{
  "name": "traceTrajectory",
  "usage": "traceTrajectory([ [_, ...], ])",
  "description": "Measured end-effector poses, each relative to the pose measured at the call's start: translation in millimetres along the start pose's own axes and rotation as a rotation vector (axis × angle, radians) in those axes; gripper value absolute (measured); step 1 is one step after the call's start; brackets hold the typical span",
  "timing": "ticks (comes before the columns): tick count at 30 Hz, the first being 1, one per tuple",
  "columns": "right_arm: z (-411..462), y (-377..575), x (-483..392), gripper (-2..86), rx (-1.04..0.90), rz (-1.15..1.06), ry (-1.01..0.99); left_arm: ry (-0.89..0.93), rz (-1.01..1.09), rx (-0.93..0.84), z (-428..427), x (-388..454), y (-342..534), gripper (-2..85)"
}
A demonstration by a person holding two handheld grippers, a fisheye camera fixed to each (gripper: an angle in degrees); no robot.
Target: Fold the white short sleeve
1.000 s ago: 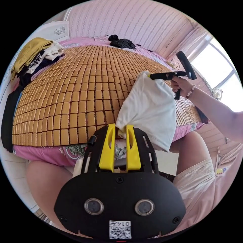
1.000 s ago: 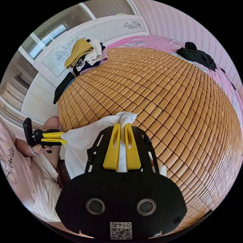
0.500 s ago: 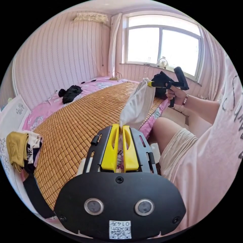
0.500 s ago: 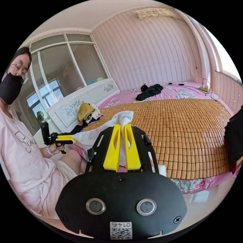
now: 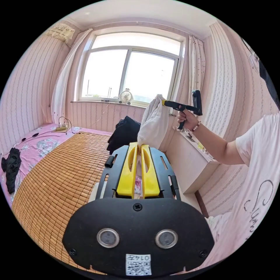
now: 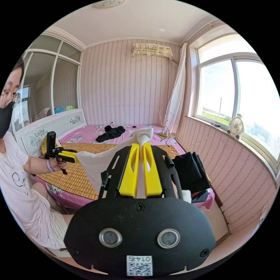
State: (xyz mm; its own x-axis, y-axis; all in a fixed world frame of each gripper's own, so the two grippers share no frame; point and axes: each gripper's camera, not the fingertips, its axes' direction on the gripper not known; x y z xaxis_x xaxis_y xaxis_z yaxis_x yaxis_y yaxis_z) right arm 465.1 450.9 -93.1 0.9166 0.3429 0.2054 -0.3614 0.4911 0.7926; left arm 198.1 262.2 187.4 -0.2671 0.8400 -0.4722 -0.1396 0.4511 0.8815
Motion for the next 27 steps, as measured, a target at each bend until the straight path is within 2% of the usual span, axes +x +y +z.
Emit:
traceTrajectory([
  [2,-3.3,-7.3,15.3,1.2,0.031,0.0,0.003,0.005,-0.03,0.032,33.2,-12.4,-16.4,-0.8],
  [6,5.8,-7.2,28.6,1.1,0.073,0.013,-0.052,-0.067,-0.023,0.032,48.0,-19.0,-19.8,-0.8],
  [11,53.3,-5.7,13.0,1.2,0.063,0.055,-0.258,-0.251,-0.049,0.036,1.2,-15.7,-7.2,-0.8],
  [16,126.5,-9.1,-33.8,1.3,0.002,0.105,-0.48,-0.361,-0.117,0.013,-43.0,-4.9,11.3,-0.8],
  [19,150.0,-16.4,-54.5,1.3,-0.007,0.122,-0.547,-0.433,-0.129,0.005,-57.1,1.9,17.6,-0.8],
  [23,152.6,-27.4,-54.8,1.4,0.017,0.154,-0.553,-0.415,-0.131,0.007,-52.4,-0.2,14.4,-0.8],
  [27,120.6,-39.2,-17.7,1.4,0.054,0.179,-0.427,-0.292,-0.087,0.004,-18.1,-10.0,-4.4,-0.7],
])
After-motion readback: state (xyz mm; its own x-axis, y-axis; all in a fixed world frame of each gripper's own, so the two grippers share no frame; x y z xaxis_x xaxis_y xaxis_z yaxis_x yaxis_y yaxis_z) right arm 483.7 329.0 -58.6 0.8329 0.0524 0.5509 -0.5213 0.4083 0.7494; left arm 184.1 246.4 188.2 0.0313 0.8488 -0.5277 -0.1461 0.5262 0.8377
